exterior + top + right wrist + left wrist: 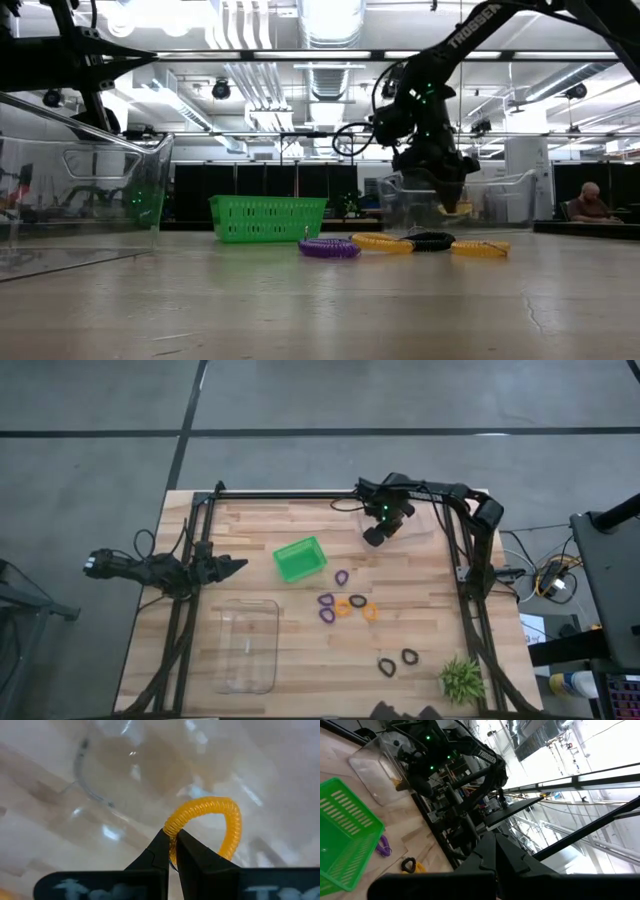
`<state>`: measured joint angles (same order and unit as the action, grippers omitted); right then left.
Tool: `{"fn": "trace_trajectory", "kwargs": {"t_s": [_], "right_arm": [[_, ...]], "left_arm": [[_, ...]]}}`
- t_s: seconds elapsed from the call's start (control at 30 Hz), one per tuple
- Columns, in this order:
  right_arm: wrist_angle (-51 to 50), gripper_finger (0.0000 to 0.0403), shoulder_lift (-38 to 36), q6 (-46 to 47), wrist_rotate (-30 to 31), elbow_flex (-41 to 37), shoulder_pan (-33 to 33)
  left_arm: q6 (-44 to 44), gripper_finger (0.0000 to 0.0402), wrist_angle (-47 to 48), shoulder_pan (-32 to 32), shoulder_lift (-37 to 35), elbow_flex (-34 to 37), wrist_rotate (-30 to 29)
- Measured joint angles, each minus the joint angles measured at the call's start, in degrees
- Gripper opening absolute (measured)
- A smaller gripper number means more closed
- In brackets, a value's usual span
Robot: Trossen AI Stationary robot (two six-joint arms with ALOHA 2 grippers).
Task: Sort spring keychains
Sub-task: Put the top yellow spring keychain into the top transparent bin, then put the right yellow spring keychain into the top transparent bin
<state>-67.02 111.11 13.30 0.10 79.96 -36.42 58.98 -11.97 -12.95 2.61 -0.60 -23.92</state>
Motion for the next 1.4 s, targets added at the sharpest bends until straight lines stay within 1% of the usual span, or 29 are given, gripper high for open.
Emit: {"fn": "trace_trajectory", "kwargs": {"t_s": [0.1,0.4,0.5,0.57,0.73,0.97,1.13,1.4], "right_arm": [[0.3,0.0031,-1.0,0.4,2.0,0.2,-0.6],[0.1,0.0157,-4.9,0.6,2.8,0.3,-1.6],[-0.7,0.0187,-6.9,1.3,2.2,1.3,-1.5],[-1.3,0.0199,-8.7,1.4,1.5,2.2,-0.9],[-1.8,0.0207,-14.6,3.0,1.2,4.2,3.2],[-2.0,0.0205,-21.0,7.3,1.1,4.8,11.5],[-2.1,0.0205,-21.7,10.2,1.0,4.8,15.3],[-2.2,0.0205,-21.0,12.4,0.9,4.8,17.7]], "left_arm": [[0.0,0.0,0.0,0.0,0.0,0.0,0.0],[0.0,0.0,0.0,0.0,0.0,0.0,-0.1],[0.0,0.0,0.0,0.0,0.0,0.0,-0.2],[0.0,0.0,0.0,0.0,0.0,0.0,-0.2],[0.0,0.0,0.0,0.0,0.0,0.0,-0.2],[-0.4,0.0,0.0,0.0,0.0,0.0,-0.2],[-0.5,0.0,0.0,0.0,0.0,0.0,-0.2],[-0.5,0.0,0.0,0.0,0.0,0.0,-0.2]]}}
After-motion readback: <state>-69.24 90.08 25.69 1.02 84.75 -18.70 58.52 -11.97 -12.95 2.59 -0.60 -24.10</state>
